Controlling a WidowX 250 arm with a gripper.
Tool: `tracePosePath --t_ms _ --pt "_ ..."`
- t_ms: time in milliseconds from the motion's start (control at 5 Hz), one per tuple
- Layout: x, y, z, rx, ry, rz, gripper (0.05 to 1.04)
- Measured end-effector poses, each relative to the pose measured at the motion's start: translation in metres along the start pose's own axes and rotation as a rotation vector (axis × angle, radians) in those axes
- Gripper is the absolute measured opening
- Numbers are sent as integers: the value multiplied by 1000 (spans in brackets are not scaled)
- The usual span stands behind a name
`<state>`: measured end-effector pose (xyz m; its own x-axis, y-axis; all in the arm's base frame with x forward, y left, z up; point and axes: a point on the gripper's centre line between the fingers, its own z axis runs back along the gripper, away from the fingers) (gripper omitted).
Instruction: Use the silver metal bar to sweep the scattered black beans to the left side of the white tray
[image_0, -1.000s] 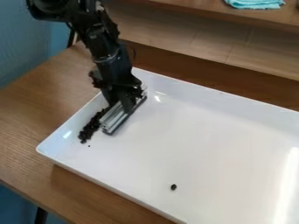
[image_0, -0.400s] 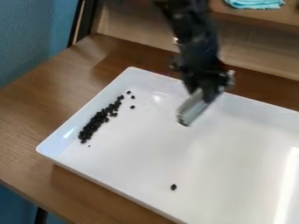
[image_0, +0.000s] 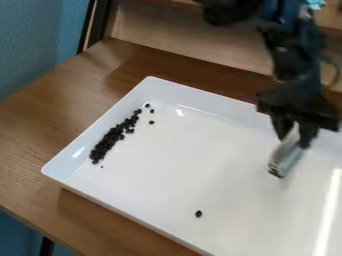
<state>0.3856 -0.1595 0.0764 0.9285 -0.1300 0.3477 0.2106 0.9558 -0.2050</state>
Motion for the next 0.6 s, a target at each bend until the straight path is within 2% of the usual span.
tracePosePath --t_ms 200,400,600 --pt "-11 -29 -13 -32 27 13 370" --pt "-19 -51 -15 -50 43 7 449" --pt "-33 -54 -25 -28 112 44 664"
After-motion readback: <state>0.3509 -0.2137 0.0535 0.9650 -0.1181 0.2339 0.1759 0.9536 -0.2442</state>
